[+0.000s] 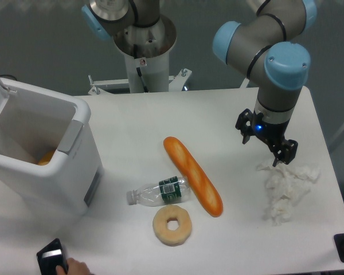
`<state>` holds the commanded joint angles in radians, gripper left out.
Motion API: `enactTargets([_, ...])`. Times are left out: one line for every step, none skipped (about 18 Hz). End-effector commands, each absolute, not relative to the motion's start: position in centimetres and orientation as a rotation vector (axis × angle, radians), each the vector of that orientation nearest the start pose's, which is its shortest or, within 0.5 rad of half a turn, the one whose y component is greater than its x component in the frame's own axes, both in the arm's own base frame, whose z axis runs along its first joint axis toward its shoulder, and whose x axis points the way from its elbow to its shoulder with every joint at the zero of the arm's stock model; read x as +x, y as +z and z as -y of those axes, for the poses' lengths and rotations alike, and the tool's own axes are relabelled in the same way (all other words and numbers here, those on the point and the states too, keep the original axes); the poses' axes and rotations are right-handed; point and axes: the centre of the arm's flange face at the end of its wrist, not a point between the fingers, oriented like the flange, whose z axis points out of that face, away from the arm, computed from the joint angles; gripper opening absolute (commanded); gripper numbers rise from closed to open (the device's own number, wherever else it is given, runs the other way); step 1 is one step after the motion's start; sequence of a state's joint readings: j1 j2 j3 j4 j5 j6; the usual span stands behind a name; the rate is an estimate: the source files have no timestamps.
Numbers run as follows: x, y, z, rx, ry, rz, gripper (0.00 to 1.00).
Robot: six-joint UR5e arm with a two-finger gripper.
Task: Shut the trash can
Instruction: 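Move the gripper from above the tissues toward the white trash can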
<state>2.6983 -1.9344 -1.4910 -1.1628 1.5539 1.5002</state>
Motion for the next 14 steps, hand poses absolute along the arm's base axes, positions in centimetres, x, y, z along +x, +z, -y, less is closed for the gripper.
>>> enactTargets([-52.0, 36.3, -39.5, -3.035, 0.179, -0.572, 1.00])
enactTargets([-51.9, 36.3, -39.6, -3.035, 0.179, -0.572, 1.00])
enactTargets([-52.0, 36.3, -39.5, -3.035, 0.176, -0.565, 1.00])
enactTargets([-52.0, 36.3, -39.5, -3.039, 0.176, -0.551, 1.00])
enactTargets([-51.9, 36.4, -39.5, -3.039, 0.178, -0.539, 1.00])
enactTargets([-51.8, 36.3, -39.6, -3.047, 0.173, -0.532, 1.00])
enactTargets([-51.5, 35.8, -39.5, -3.055, 0.162, -0.524, 1.00])
enactTargets([-51.0, 35.4, -39.3, -3.057, 0.145, -0.500, 1.00])
enactTargets([-50.5, 35.3, -39.0, -3.058, 0.140, -0.493, 1.00])
enactTargets([-50.1, 35.6, -38.7, -3.055, 0.141, -0.488, 1.00])
enactTargets([-49.5, 36.3, -38.5, -3.052, 0.154, -0.488, 1.00])
enactTargets([-48.8, 37.1, -38.3, -3.047, 0.172, -0.489, 1.00])
enactTargets([-48.2, 37.7, -38.2, -3.044, 0.183, -0.489, 1.00])
enactTargets([-47.5, 38.6, -38.1, -3.040, 0.199, -0.468, 1.00])
